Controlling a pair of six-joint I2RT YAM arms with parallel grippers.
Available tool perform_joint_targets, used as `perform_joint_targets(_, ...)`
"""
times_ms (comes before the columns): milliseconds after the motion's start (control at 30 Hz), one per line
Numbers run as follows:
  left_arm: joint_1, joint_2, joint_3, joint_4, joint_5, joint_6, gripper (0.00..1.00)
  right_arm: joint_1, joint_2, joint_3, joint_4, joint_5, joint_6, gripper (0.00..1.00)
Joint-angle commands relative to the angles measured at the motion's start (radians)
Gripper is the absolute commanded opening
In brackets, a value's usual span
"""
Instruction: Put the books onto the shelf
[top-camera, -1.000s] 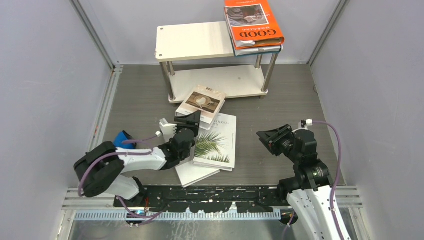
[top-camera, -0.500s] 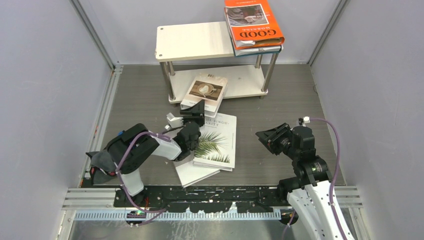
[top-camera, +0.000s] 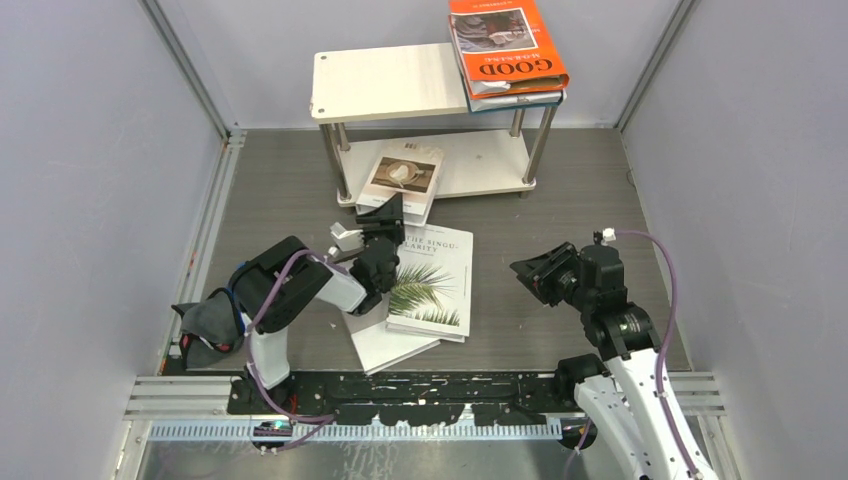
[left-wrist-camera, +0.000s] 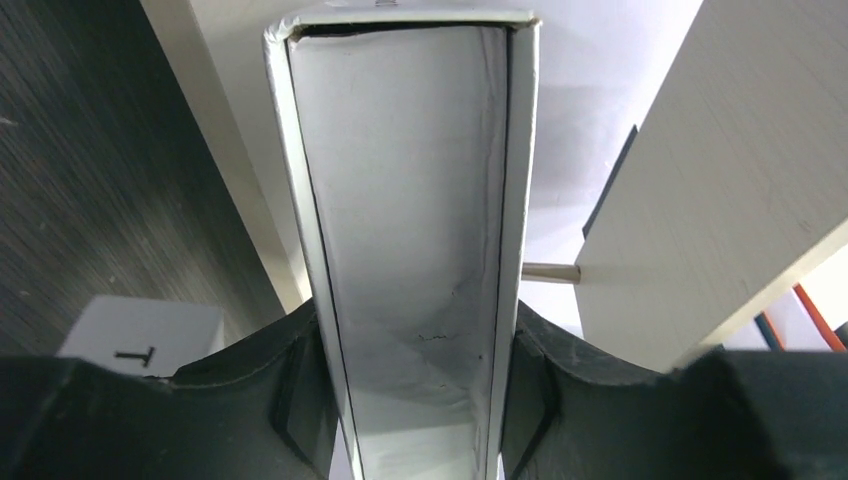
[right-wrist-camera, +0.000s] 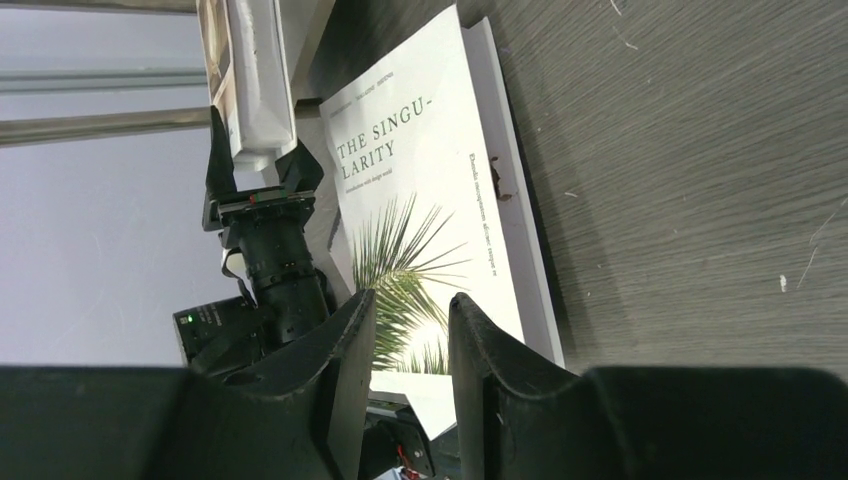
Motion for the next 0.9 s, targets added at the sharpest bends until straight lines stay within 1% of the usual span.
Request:
perform_joint_targets(0,0.03,0.036,0.057,0.135,-0.017,0.026,0.52,0.006,0.067,0.075,0.104,0.034,-0.059,0.38)
perform_joint_targets(100,0.048,0.045,0.069,0.131,-0.004,0.042,0.52,0.007,0.138,0.079,0.182,0.054,-0.069,0.36)
perform_joint_targets(167,0.06,0.045,0.072,0.117,0.009,0.047,0.52,0.007,0.205,0.076,0.265,0.057,-0.062,0.31)
perform_joint_targets(233,0.072,0.052,0.076,0.102,0.024,0.042,0.53,0.021,0.294,0.086,0.349,0.061,-0.061,0.25)
perform_joint_targets(267,0.076,0.058,0.079,0.098,0.031,0.039,0.53,0.034,0.347,0.099,0.39,0.072,-0.065,0.2)
perform_joint_targets(433,0.102,0.088,0.082,0.082,0.06,0.007,0.55,0.125,0.635,0.244,0.537,0.102,-0.111,0.02)
perform_joint_targets(467,0.108,0.094,0.083,0.08,0.07,-0.002,0.55,0.134,0.705,0.274,0.565,0.097,-0.111,0.01)
perform_joint_targets(567,0.12,0.108,0.085,0.073,0.093,-0.014,0.56,0.141,0.841,0.347,0.647,0.068,-0.093,0.01)
perform_joint_targets(700,0.131,0.126,0.086,0.06,0.109,-0.042,0.57,0.143,1.021,0.453,0.741,-0.022,-0.067,0.01)
perform_joint_targets(767,0.139,0.134,0.072,0.061,0.107,-0.065,0.58,0.139,1.075,0.487,0.775,-0.034,-0.054,0.01)
perform_joint_targets(867,0.165,0.152,0.068,0.067,0.159,-0.075,0.58,0.129,1.157,0.579,0.769,-0.096,-0.06,0.01)
